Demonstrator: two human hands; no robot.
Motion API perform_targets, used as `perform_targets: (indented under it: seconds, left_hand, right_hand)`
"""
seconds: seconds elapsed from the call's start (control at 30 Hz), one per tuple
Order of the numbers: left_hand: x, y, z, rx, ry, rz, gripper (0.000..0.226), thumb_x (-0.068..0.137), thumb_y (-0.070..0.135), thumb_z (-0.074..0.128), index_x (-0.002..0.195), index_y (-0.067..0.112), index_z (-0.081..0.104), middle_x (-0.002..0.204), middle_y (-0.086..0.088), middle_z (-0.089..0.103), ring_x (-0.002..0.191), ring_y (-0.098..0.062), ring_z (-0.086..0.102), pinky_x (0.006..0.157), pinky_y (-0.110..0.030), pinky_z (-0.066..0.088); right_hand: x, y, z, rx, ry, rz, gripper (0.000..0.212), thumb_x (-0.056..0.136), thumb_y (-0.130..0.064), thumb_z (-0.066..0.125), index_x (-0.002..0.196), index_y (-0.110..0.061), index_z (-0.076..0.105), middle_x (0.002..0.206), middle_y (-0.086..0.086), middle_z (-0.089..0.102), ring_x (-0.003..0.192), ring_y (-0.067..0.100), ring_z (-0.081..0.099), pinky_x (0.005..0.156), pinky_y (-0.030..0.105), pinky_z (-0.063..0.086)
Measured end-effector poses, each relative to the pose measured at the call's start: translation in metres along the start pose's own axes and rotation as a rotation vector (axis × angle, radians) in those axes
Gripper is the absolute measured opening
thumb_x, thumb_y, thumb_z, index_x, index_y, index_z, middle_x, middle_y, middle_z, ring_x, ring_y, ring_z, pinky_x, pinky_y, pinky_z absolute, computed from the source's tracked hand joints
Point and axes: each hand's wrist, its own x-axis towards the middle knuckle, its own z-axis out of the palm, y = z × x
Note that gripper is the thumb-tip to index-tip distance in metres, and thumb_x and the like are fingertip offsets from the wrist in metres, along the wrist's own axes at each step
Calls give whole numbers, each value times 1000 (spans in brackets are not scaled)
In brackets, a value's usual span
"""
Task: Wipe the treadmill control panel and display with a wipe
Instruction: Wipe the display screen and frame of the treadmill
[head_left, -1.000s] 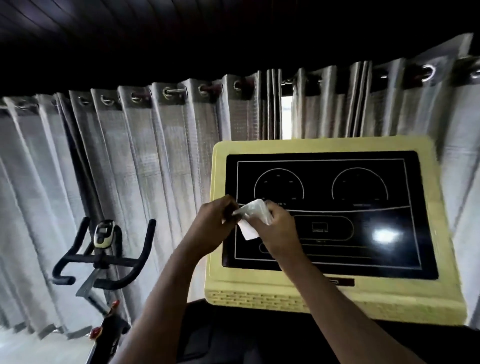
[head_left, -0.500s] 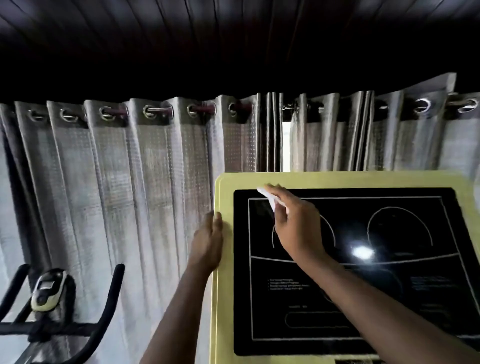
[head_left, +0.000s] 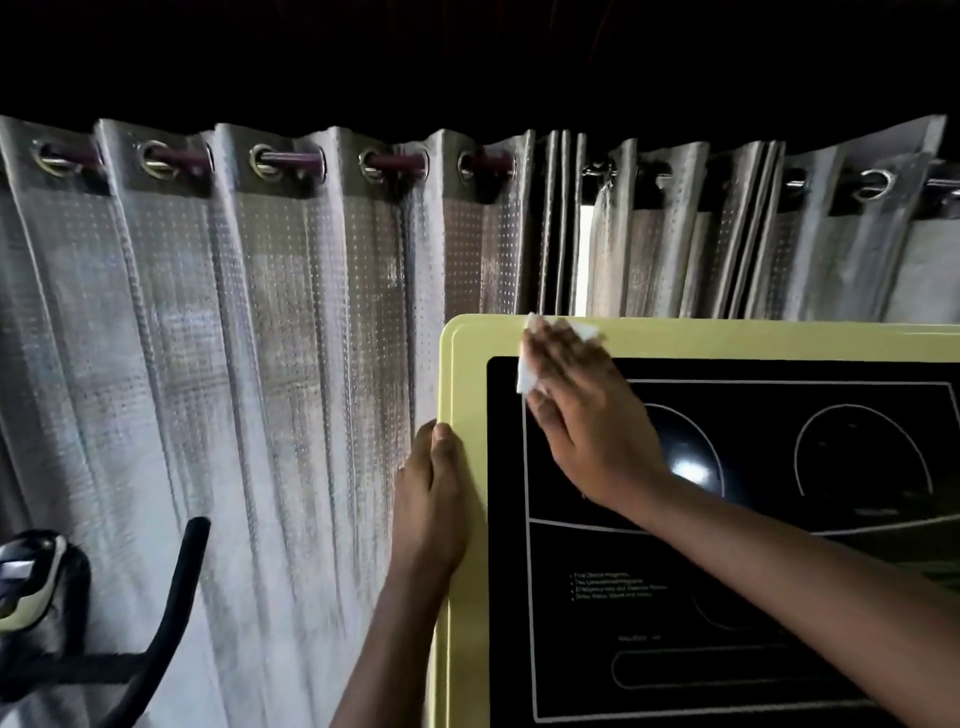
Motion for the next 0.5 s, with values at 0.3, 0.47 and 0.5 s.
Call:
perform_targets:
  seconds: [0.3,0.47,0.5]
  left_hand:
    - [-2,6,-1,18,8,5,37,102,45,29,74,25,43,62,16,48,58,-8,39,62,-42,37]
    - [-3,5,-2,-27,-5,27,38,104,42,30,90,22,59,80,11,64,76,-11,58,72,-33,45]
    - [-3,4,-2,-39,-7,31,38,105,41,30,93,21,60,82,10,65,79,-13,59,74,-32,46]
  right_hand:
    - [-2,-3,3,50,24,-79,54,105,-22,42,157,-12,30,165,3,26,155,18,18,124,45,23]
    - [-23,-34,17,75,-73,-280,53,105,-27,41,156,-13,34,164,4,30,155,18,20,127,39,18]
    - [-24,-32,16,56,-106,-372,53,105,-26,41,156,-14,34,164,2,30,155,17,21,127,37,17]
